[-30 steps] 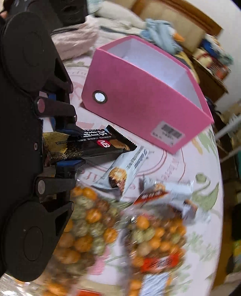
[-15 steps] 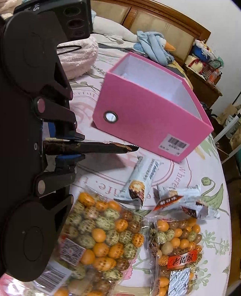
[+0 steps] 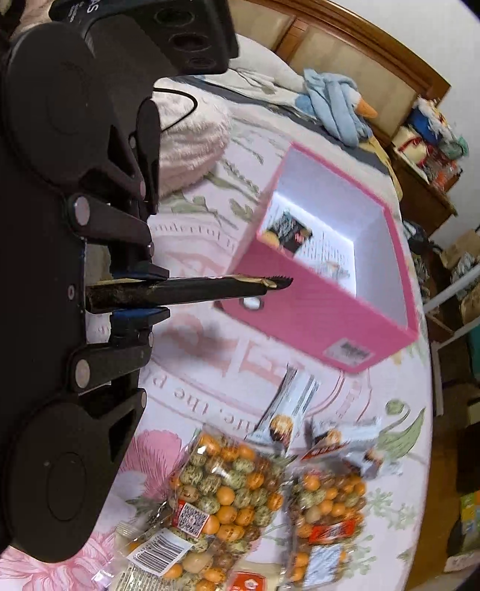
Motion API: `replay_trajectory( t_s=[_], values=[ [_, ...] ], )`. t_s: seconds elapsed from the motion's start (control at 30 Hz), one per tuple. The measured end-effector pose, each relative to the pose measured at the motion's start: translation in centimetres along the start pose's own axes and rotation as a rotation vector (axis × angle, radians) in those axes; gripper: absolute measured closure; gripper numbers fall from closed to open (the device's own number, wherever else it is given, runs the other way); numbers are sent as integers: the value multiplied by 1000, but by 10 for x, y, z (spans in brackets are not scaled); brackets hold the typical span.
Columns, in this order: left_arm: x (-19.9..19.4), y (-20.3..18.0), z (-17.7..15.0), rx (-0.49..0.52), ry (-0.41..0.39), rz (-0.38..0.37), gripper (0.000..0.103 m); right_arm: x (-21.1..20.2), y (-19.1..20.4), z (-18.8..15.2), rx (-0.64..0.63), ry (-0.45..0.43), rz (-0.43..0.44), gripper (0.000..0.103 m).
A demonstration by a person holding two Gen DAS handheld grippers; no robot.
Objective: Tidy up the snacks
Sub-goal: 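Carry the black NB pack into the pink box and open the right gripper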
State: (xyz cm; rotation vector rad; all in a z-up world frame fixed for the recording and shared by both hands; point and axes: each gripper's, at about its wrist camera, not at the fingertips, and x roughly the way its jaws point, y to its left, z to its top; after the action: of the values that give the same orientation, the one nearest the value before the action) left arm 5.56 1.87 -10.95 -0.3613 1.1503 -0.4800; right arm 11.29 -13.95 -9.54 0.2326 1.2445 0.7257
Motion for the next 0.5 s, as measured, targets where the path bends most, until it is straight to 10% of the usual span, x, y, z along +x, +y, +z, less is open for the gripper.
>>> replay_trajectory(
  t_s=[0.5],
  values=[
    [-78, 27, 41, 101, -111, 114, 43, 7, 59, 63, -76, -37, 90, 84]
  ],
)
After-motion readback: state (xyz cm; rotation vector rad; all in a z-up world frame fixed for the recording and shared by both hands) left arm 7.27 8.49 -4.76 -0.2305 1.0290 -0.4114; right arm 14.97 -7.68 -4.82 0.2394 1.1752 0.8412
